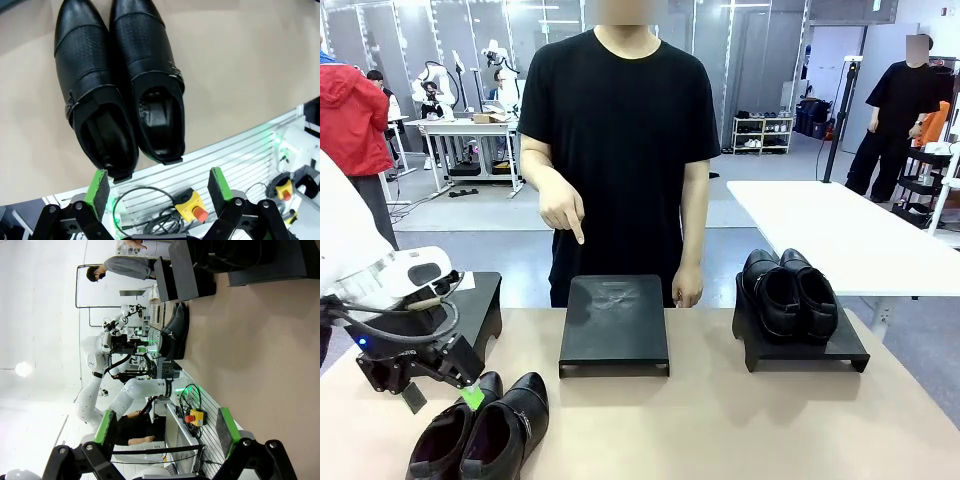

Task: Place the shoes on the stand as instructed by the person.
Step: Pick up another pair of Shoes and place it on the Shoes Stand indicated by the person.

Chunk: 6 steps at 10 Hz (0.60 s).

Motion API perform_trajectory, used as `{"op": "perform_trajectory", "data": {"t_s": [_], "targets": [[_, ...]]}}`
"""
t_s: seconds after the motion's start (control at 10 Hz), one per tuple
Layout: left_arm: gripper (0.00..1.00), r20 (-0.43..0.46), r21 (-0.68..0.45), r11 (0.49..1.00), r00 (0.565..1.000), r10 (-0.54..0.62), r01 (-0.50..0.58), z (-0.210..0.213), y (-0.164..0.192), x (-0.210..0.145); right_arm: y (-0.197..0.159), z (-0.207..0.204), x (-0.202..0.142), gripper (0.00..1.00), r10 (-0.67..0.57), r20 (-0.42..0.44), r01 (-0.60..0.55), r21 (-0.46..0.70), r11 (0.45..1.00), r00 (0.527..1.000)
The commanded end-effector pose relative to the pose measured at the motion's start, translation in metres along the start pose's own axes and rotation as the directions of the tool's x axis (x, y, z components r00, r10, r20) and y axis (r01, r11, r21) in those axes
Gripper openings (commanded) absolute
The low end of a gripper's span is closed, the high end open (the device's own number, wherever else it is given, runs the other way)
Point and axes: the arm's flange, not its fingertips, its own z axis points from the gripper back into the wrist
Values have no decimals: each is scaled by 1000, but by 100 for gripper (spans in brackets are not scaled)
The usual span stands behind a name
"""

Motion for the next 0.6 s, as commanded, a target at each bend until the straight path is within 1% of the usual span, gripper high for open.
{"op": "perform_trajectory", "data": {"t_s": [0.0,0.1,0.2,0.3,0.5], "targets": [[100,19,72,996,998,56,-57,-25,6,-1,2,0,-3,100,2,-11,-2,-5,1000,1000],[100,15,68,995,997,73,-74,-31,8,1,2,0,-3,100,2,-11,-2,-5,1000,1000],[100,-7,65,993,995,97,-96,-37,7,1,2,0,-3,100,2,-11,-2,-5,1000,1000],[100,-25,82,993,996,85,-83,-45,6,-1,2,0,-3,100,2,-11,-2,-5,1000,1000],[100,-36,78,994,996,83,-80,-55,6,3,2,0,-3,100,2,-11,-2,-5,1000,1000]]}}
